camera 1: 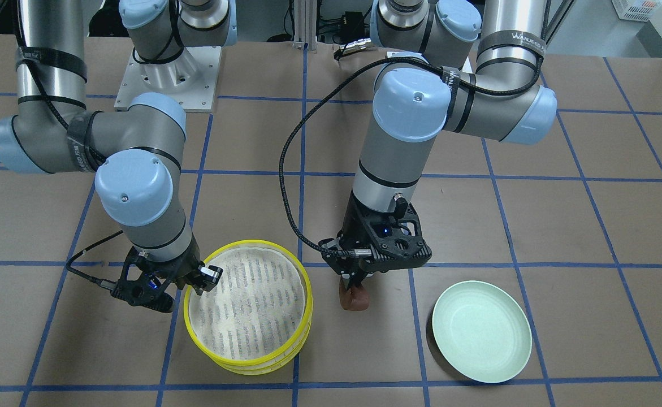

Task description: Stack buns with steamer

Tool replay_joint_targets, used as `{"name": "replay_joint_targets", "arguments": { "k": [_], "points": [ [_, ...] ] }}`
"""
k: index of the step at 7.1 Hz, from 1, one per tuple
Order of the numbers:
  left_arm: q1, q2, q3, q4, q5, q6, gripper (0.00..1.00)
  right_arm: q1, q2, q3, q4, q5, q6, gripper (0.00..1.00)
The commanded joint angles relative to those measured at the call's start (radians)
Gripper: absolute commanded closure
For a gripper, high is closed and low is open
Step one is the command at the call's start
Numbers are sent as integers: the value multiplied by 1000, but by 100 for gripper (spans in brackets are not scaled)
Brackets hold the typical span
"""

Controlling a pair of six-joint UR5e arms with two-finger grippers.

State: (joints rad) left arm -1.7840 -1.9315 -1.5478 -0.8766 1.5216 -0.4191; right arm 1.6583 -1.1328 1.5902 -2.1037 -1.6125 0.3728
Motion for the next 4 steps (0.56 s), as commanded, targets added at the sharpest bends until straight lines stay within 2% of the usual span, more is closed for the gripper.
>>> {"name": "replay_joint_targets", "arguments": {
  "k": [1,2,3,4],
  "points": [
    [-8,-4,0,8,-14,-56,100,0,-5,-3,-5,-12,-2,31],
    [-26,-6,0,11,-52,-125,100,-6,-15,-10,-2,-14,-5,11],
    [-52,-21,-2,36,-70,-195,100,-29,-68,-9,19,-12,-34,1],
    [-70,-35,-2,71,-96,-239,100,-49,-131,-10,100,-11,-63,1]
  ]
}}
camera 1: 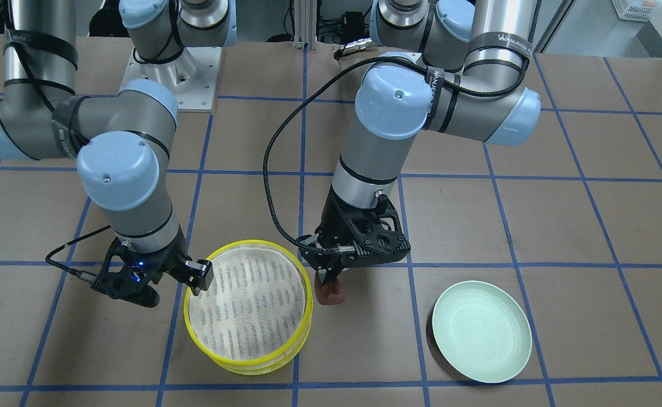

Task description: Stack buns with steamer

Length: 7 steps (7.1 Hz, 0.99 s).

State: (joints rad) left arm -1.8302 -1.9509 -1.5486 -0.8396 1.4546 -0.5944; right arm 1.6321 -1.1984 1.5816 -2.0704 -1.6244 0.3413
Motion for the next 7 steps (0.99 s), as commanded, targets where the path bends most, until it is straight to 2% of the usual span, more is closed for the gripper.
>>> {"name": "replay_joint_targets", "arguments": {
  "k": [1,2,3,4,5,6,7],
  "points": [
    [-41,-28,-1,36,-66,-96,100,-47,-154,-2,178,0,-104,0],
    [-55,-42,-1,57,-71,-110,100,-54,-250,-2,314,-2,-135,0],
    [-58,-57,-1,74,-71,-105,81,-49,-344,-3,419,9,-137,0],
    [-58,-74,-1,100,-71,-102,51,-40,-409,-3,464,17,-139,0],
    [-58,-89,-1,128,-71,-99,34,-23,-443,-8,519,49,-148,0],
    [-57,-95,1,131,-69,-79,14,-5,-451,-32,523,52,-148,0],
    [-57,-91,5,131,-69,-74,5,1,-440,-43,527,51,-148,0]
  ]
}}
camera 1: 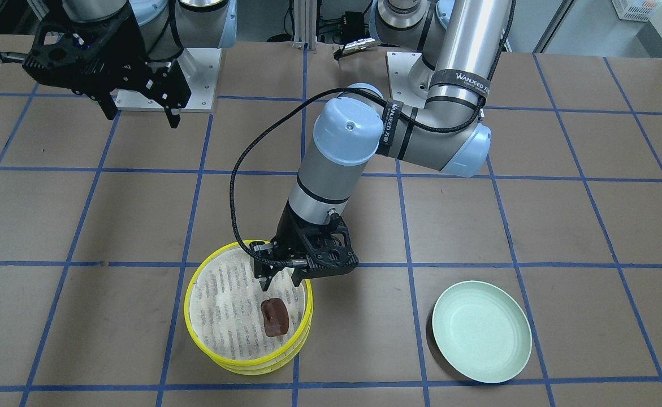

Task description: Stack buns with steamer

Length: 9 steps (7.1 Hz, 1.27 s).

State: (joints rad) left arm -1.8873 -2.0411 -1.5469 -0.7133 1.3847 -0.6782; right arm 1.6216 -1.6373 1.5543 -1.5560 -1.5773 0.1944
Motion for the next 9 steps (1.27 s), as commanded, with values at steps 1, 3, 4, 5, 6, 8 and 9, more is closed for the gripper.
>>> {"name": "replay_joint_targets", "arguments": {
  "k": [1,3,4,5,6,8,9],
  "points": [
    [4,18,25,9,0,34,0,15,4,-16,14,-10,-6,0],
    [46,39,37,-11,-3,194,0,17,40,-22,-4,-4,-154,0],
    [118,64,37,-81,-79,295,0,17,72,-23,-56,2,-182,0],
    [184,100,37,-180,-105,431,0,17,82,-23,-73,3,-202,0],
    [233,154,37,-228,-107,595,0,15,83,-23,-73,-10,-234,0],
    [301,231,37,-410,-73,715,0,15,76,-22,-73,-6,-250,0],
    [342,272,36,-504,-63,726,0,15,71,-22,-72,0,-250,0]
  ]
}}
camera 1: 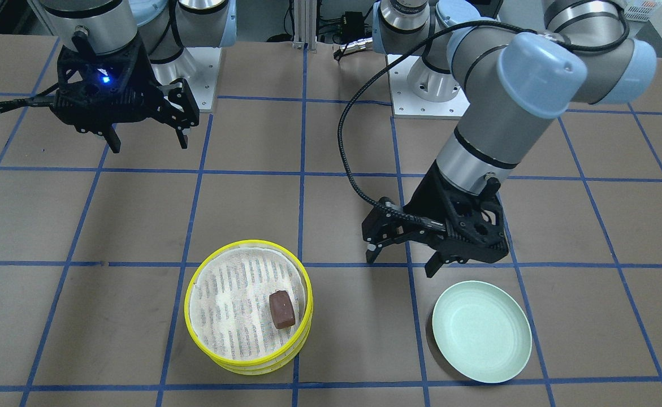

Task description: Stack buns with steamer

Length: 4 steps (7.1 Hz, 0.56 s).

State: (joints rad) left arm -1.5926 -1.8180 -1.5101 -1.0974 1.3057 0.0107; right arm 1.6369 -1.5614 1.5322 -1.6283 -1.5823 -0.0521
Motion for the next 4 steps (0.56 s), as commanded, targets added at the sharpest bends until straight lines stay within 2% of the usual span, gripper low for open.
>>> {"name": "replay_joint_targets", "arguments": {
  "k": [1,2,4],
  "points": [
    [80,90,-5,-233,79,55,0,0,-5,0,4,10,-5,0],
    [85,124,-4,-327,263,64,0,0,-5,0,2,8,-6,0],
    [94,183,-7,-471,268,63,0,0,-3,2,4,10,-5,0]
  ]
}}
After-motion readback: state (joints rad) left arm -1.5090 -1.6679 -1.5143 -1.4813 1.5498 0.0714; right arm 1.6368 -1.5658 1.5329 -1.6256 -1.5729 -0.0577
